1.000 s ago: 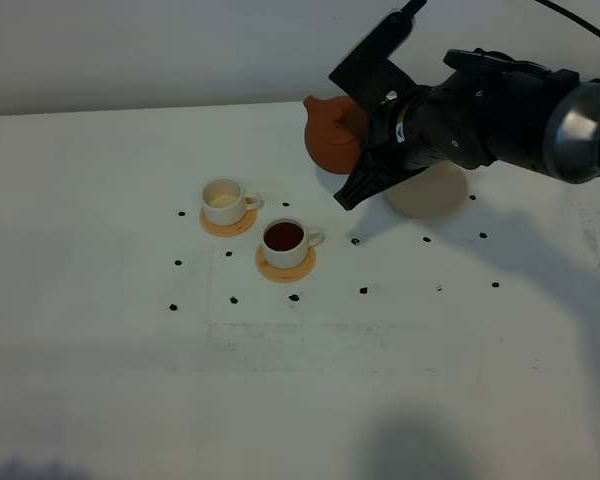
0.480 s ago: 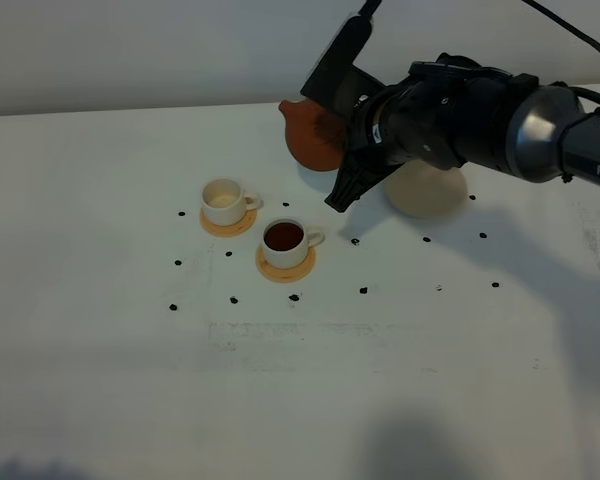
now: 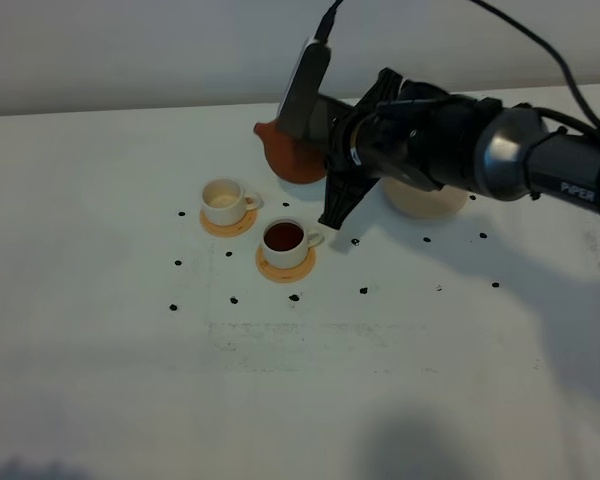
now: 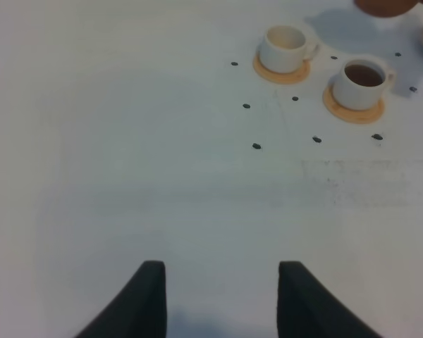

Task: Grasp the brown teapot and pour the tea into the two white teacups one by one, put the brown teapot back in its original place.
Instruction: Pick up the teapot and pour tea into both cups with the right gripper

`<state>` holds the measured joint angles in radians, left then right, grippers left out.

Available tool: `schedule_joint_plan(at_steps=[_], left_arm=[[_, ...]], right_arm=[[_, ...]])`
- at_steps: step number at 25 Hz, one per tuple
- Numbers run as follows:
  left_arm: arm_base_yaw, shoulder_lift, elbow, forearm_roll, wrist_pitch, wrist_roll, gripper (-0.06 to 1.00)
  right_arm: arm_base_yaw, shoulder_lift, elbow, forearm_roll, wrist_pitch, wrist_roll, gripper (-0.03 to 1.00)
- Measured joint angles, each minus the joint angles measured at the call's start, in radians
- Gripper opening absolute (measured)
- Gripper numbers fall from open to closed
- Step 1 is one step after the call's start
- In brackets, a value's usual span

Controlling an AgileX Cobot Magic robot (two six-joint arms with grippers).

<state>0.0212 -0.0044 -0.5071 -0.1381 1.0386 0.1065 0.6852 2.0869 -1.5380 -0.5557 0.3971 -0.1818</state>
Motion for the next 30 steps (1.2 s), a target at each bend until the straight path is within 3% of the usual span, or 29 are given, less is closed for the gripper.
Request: schedule_joint_plan(at_steps=[19, 30], left_arm=[[0.000, 0.000, 0.000, 0.000, 0.000, 0.000, 0.43], [0.000, 0.000, 0.000, 0.000, 0.000, 0.000, 0.43]], right_arm=[[0.037, 0.031, 0.000, -0.261, -0.075, -0.023, 0.09], [0.041, 0.054, 0.000, -0.356, -0.127, -0.023, 0.09]])
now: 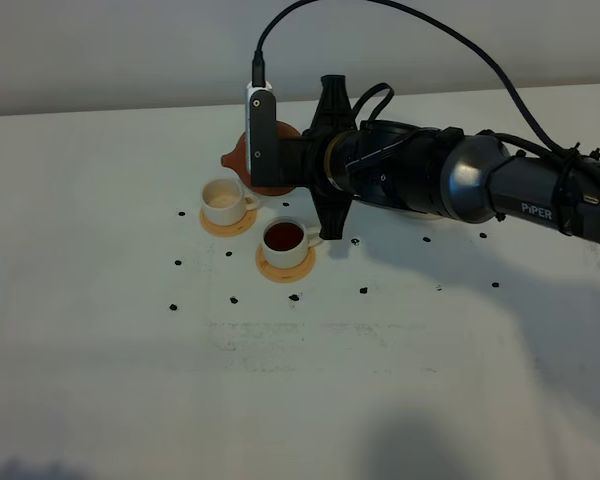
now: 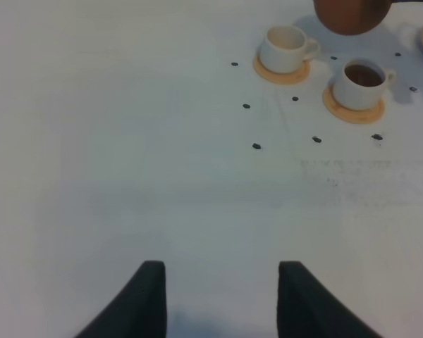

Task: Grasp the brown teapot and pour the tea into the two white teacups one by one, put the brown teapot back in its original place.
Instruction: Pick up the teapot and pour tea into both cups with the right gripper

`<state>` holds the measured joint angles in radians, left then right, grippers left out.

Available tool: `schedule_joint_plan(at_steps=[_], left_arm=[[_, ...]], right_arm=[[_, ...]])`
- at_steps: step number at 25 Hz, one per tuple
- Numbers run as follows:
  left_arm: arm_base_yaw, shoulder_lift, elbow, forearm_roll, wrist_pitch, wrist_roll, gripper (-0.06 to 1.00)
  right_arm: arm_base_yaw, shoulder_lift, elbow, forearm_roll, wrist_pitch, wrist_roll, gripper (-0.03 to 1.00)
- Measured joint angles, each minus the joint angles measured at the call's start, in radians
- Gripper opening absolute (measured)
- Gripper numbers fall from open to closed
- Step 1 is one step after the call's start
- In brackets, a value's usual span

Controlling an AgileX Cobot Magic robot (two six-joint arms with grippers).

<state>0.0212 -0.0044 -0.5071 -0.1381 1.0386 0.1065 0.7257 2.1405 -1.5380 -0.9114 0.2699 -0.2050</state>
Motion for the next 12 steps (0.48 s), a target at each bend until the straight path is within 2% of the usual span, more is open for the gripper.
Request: schedule_joint_plan(at_steps=[8, 12], left_arm=[[0.000, 0.000, 0.000, 0.000, 0.000, 0.000, 0.43], [0.000, 0.000, 0.000, 0.000, 0.000, 0.000, 0.43]], right_arm=[[0.000, 0.002, -0.004, -0.054, -0.051, 0.000, 0.09], [0.000, 0.031, -0.056, -0.062, -0.041, 0.000, 0.09]])
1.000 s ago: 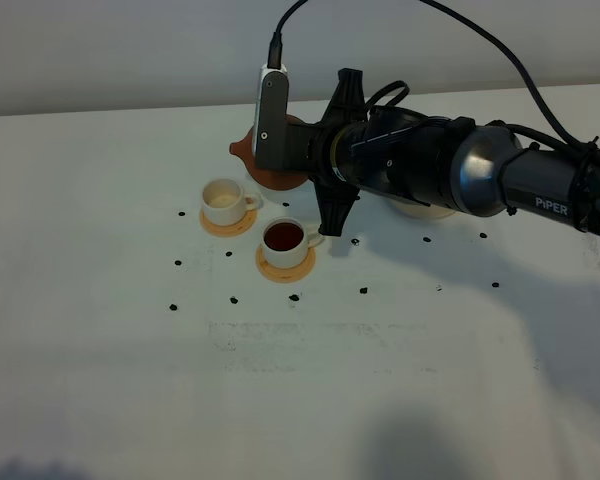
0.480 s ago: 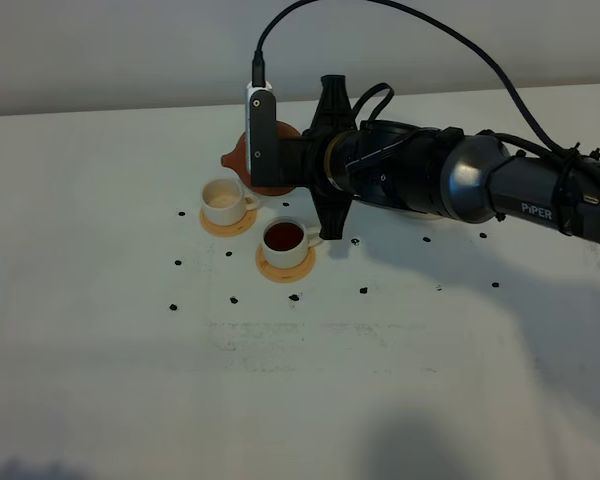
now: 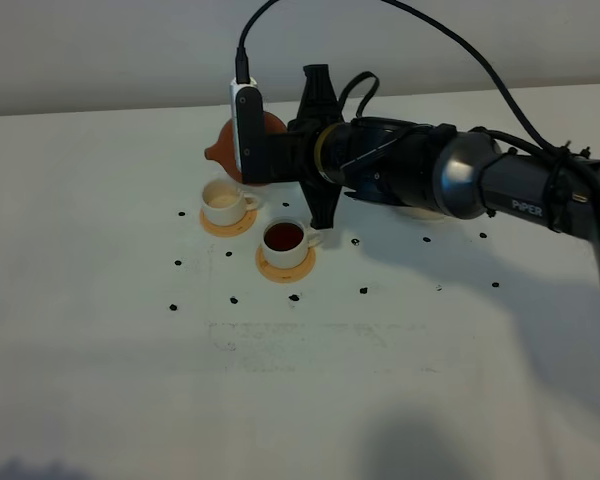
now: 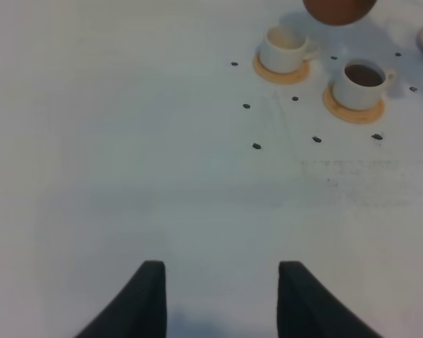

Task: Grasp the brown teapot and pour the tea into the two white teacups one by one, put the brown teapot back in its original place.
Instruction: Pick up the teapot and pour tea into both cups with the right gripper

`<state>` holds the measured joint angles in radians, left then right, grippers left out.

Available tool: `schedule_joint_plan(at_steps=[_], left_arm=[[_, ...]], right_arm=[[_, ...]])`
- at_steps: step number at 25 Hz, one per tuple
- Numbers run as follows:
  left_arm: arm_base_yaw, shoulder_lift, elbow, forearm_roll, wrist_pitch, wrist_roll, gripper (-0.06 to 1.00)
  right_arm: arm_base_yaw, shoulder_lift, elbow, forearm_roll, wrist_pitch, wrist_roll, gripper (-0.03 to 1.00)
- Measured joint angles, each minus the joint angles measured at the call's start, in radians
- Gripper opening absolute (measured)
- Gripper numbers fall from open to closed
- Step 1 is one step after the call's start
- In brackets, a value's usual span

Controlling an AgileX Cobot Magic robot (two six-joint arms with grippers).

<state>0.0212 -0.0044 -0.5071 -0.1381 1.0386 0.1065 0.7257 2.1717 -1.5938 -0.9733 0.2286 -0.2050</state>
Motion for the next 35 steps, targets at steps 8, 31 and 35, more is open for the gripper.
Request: schedule_joint_plan(at_steps=[8, 31, 35], left_arm=[[0.000, 0.000, 0.000, 0.000, 0.000, 0.000, 0.43], [0.000, 0.000, 0.000, 0.000, 0.000, 0.000, 0.43], [0.000, 0.000, 0.000, 0.000, 0.000, 0.000, 0.43]], right_arm=[[-0.012, 0.021, -0.022, -0.037, 0.014, 0.000, 0.09], [-0.016, 0.021, -0.023, -0.148, 0.046, 0.000, 0.09], [-0.010, 0.021, -0.003, -0.160, 0.048, 0.000, 0.09]])
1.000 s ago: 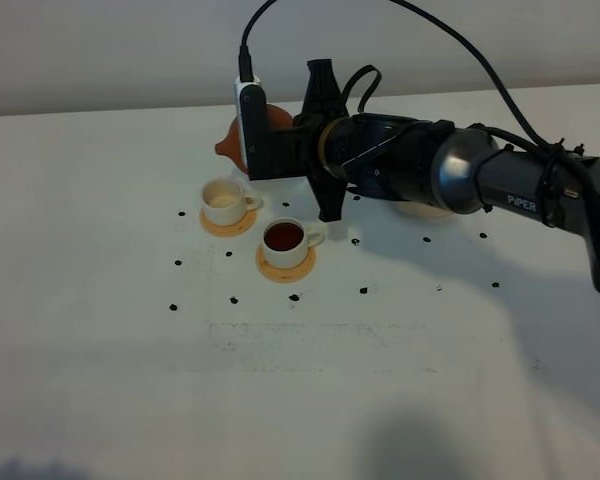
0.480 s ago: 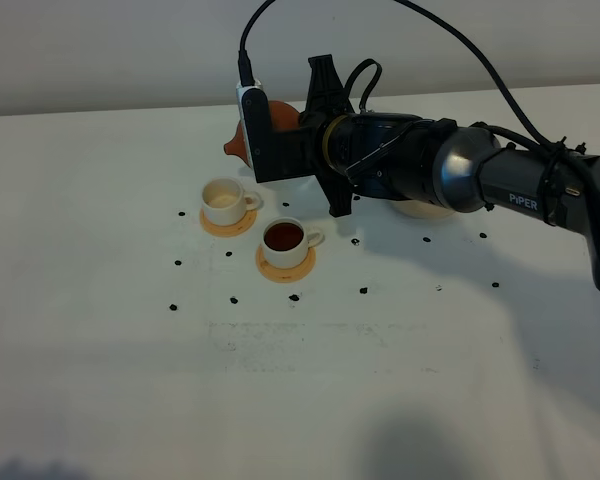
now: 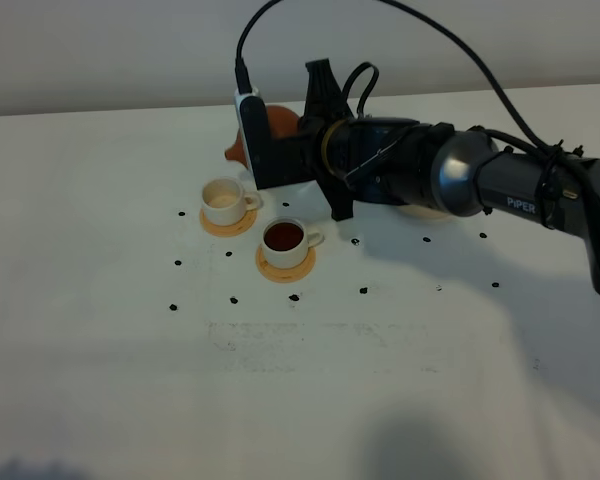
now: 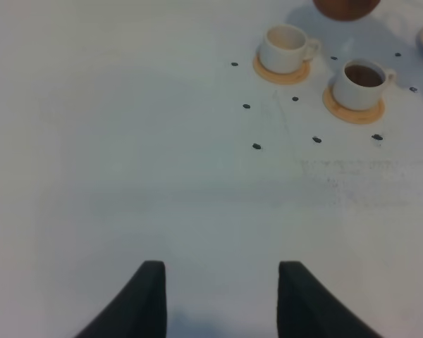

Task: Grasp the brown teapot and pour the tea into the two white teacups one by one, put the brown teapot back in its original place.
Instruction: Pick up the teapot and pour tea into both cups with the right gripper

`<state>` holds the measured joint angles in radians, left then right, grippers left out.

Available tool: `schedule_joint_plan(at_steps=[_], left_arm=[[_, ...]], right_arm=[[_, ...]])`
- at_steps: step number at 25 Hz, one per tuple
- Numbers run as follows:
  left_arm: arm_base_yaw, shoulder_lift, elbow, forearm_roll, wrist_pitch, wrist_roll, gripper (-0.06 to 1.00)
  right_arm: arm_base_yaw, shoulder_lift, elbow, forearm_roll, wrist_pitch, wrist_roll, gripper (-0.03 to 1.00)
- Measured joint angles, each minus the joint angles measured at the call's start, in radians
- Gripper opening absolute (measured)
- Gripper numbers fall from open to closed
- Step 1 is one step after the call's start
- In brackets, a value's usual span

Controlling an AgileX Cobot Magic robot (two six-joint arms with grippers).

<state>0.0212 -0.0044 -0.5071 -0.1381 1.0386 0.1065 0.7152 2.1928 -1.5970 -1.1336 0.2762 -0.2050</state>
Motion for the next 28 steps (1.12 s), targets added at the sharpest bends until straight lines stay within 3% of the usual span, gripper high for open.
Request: schedule_joint_plan(at_steps=[28], left_arm=[[0.000, 0.000, 0.000, 0.000, 0.000, -0.001, 0.43]], right_arm=[[0.012, 0.000, 0.012, -0.113, -0.007, -0.002, 0.09]])
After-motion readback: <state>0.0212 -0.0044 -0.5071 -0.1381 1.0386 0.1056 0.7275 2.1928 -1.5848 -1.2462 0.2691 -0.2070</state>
